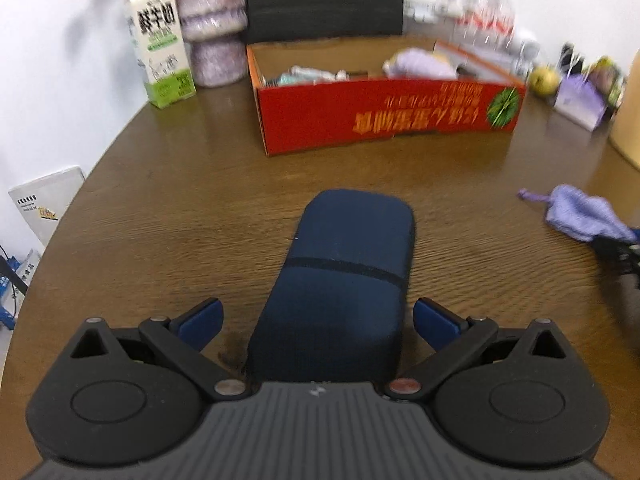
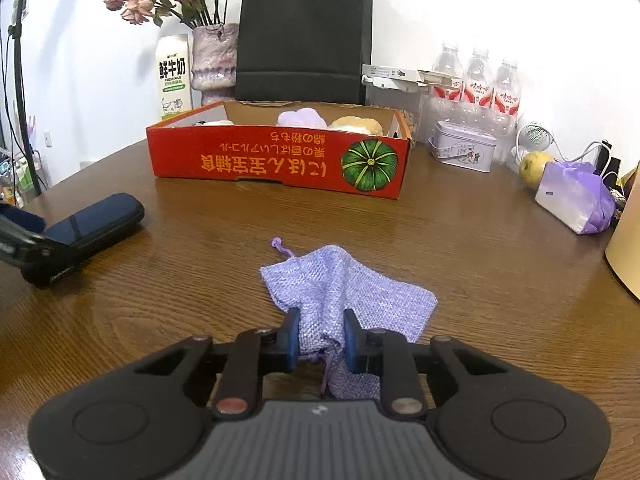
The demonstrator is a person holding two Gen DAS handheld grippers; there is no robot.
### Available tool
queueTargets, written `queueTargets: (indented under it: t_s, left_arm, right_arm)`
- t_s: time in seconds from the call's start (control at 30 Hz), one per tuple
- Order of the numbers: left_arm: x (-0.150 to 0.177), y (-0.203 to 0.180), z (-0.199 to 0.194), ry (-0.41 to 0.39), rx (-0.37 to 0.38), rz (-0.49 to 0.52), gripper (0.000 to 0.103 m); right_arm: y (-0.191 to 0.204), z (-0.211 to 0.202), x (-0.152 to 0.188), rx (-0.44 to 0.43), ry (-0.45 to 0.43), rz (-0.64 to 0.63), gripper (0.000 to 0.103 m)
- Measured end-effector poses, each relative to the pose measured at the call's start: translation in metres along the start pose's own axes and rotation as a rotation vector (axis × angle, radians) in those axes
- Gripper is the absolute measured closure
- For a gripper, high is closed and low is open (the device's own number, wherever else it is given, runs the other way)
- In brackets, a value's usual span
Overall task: Organize objects
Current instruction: 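Grasp the lilac drawstring pouch with the right gripper while left grasps the navy pouch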
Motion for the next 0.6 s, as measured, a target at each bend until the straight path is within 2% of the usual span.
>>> queueTargets:
  t_s: [0.03, 0.17, 0.37, 0.47, 0.5, 0.6]
  left_arm:
    - [-0.002, -0.001, 0.004, 0.008, -0.007, 0.003, 0.000]
    - [-0.008, 0.005, 0.013, 0.004, 0.048, -0.034, 0.000]
    - [-0.013, 0.003, 0.016, -0.006, 0.038, -0.043, 0.000]
    - [-0.012, 0.000, 0.018, -0.061, 0.021, -0.068, 0.000]
    - [-0.010, -0.002, 0.017, -0.082, 0.016, -0.077, 0.005]
    - [-0.008, -0.008, 0.010, -0.129, -0.011, -0.109, 0.030]
  right_arm:
    - [0.000, 0.001, -0.001, 0.000, 0.000, 0.000, 0.083]
    - [0.001, 0.000, 0.000, 0.002, -0.001, -0.003, 0.083]
    - [0.004, -0.001, 0.001, 0.009, -0.003, -0.021, 0.083]
    - [0.006, -0.001, 0.001, 0.011, -0.004, -0.027, 0.083]
    - [0.006, -0.001, 0.001, 0.011, -0.004, -0.030, 0.083]
    - [0.008, -0.001, 0.001, 0.016, -0.006, -0.045, 0.083]
Point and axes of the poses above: each gripper's, at about its wrist camera, not at the fingertips, and z roughly the way its jaws point, y to its left, x to its underside, the point moved 5 cm from there along z, roughly the way its jaws point, and after that the axes turned 12 degrees about y, right-handed, at the moved point
